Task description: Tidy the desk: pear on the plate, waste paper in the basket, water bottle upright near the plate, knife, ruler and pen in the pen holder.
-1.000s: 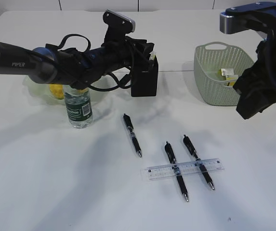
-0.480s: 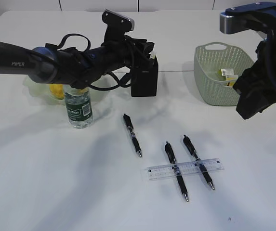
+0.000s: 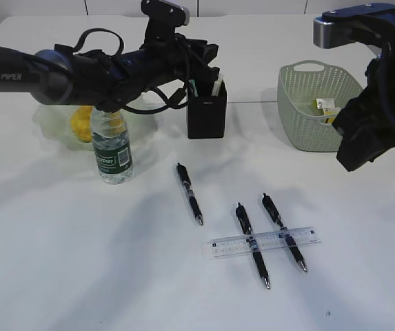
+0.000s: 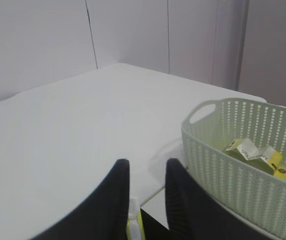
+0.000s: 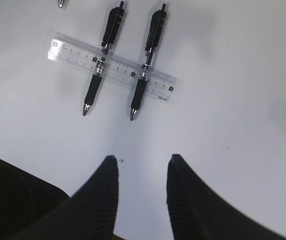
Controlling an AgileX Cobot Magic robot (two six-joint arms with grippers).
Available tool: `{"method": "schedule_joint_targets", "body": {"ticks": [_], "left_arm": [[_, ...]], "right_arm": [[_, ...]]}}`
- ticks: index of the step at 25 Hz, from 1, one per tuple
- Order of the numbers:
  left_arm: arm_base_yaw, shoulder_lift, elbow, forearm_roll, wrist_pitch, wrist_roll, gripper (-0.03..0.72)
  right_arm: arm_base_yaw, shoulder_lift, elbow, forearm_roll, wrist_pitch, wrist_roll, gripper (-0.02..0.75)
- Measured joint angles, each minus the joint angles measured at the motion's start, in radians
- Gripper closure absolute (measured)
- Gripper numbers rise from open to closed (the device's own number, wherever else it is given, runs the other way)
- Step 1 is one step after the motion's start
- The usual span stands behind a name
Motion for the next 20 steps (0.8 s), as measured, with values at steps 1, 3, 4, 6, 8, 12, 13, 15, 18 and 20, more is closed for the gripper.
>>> {"method": "schedule_joint_targets", "body": {"ticks": [1,3,4,6,8,12,13,15,18,20], "left_arm": [[0.0,-0.01,0.0,0.0,0.018,-0.002,0.515],[0.0,-0.035,0.0,0.0,0.041,-0.006,0.515],[0.0,-0.047,0.0,0.0,0.051,-0.008,0.515],[0.0,-0.075,0.0,0.0,0.073,-0.015,0.515],[0.0,-0.099,0.0,0.0,0.099,-0.033,0.515],[0.0,-0.143,0.002,0.0,0.157,-0.05,0.515],[0.0,-0.152,0.004,0.0,0.164,-0.055,0.515],[0.002,-0.172,0.019,0.0,0.171,-0.068,0.515],[0.015,-0.207,0.068,0.0,0.174,-0.097,0.515],[0.025,-0.235,0.112,0.0,0.177,-0.105,0.515]], "right_arm": [[0.0,0.0,0.0,0.0,0.0,0.0,0.486],[0.0,0.0,0.0,0.0,0.0,0.0,0.486],[0.0,0.0,0.0,0.0,0.0,0.0,0.486],[0.0,0.0,0.0,0.0,0.0,0.0,0.486],[0.0,0.0,0.0,0.0,0.0,0.0,0.486],[0.0,0.0,0.0,0.0,0.0,0.0,0.486],[0.0,0.0,0.0,0.0,0.0,0.0,0.486],[0.0,0.0,0.0,0.0,0.0,0.0,0.486],[0.0,0.0,0.0,0.0,0.0,0.0,0.486],[0.0,0.0,0.0,0.0,0.0,0.0,0.486]]}}
